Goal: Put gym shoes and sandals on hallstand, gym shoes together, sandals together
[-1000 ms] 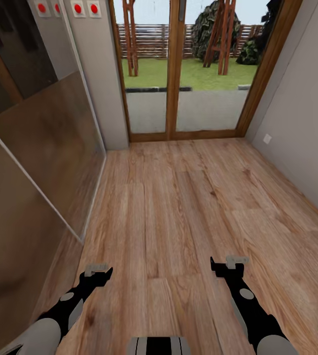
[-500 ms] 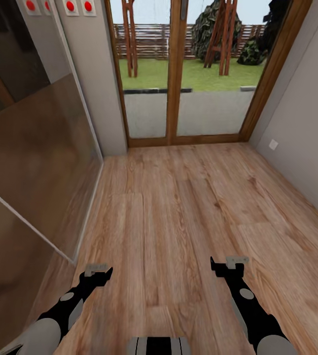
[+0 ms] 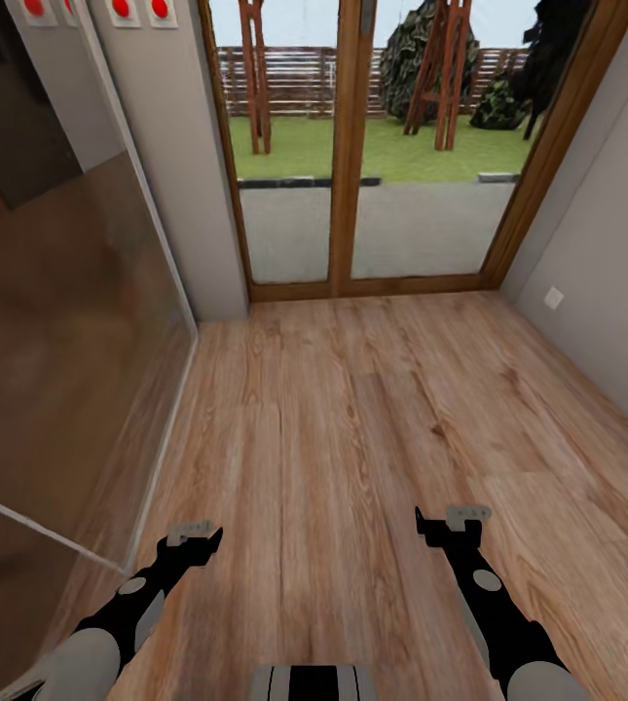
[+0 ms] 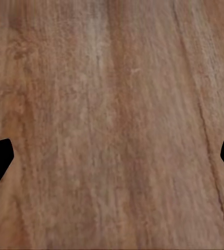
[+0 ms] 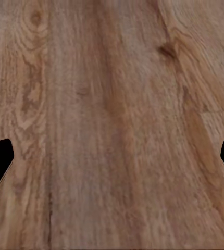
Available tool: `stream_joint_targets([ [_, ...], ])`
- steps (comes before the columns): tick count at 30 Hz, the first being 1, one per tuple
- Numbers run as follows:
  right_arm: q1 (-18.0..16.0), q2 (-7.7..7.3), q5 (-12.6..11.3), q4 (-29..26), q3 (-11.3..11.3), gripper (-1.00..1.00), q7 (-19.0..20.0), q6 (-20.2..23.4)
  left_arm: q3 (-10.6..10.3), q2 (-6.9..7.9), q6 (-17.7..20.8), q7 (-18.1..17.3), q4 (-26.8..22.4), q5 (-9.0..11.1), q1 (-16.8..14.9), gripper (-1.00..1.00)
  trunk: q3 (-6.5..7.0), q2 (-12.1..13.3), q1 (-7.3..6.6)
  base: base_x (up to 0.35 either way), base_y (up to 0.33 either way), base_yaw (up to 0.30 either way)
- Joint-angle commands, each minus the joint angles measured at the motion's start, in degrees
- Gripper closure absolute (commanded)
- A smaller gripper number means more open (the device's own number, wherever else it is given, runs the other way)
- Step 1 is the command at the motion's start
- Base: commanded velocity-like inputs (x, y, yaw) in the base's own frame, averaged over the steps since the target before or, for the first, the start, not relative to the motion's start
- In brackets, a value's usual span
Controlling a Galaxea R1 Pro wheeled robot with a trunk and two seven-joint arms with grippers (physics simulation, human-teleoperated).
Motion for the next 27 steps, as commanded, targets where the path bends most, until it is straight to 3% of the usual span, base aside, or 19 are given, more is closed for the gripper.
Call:
stream_joint_targets([
  [1, 0.0, 0.07, 0.6, 0.0, -0.3, -1.0, 0.1, -0.2, 0.5, -0.01, -0.2, -0.3, 0.0, -0.5, 0.0, -1.0, -0.04, 0.0, 0.03, 0.338, 0.0, 0.0],
  [13, 0.0, 0.11, 0.6, 0.0, -0.3, -1.0, 0.1, -0.2, 0.5, -0.01, -0.2, -0.3, 0.0, -0.5, 0.0, -1.0, -0.04, 0.0, 0.03, 0.339, 0.0, -0.007],
  [27, 0.0, 0.15, 0.6, 0.2, -0.3, -1.0, 0.1, -0.1, 0.5, 0.01, -0.2, -0.3, 0.3, -0.5, 0.0, -1.0, -0.04, 0.0, 0.03, 0.339, 0.0, -0.231],
])
